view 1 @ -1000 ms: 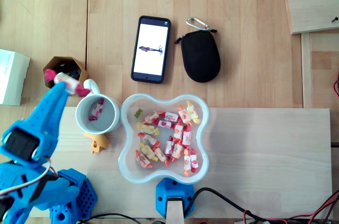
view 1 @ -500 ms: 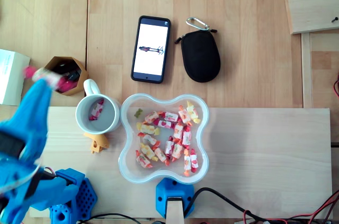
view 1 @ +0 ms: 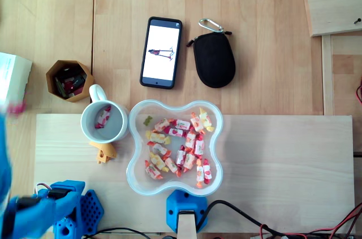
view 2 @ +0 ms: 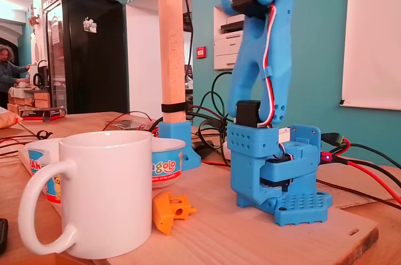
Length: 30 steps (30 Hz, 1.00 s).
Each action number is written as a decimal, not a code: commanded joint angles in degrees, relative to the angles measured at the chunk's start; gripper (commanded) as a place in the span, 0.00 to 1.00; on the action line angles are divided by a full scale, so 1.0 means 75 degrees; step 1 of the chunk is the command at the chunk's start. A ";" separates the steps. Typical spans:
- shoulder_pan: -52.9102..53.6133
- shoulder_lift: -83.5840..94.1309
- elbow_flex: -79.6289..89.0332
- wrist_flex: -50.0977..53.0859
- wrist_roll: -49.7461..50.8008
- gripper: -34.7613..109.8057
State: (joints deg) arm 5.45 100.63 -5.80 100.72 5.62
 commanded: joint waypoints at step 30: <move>-0.0035 0.7582 1.3301 -0.2555 0.0305 0.22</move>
State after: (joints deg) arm 4.75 156.45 87.45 89.38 6.59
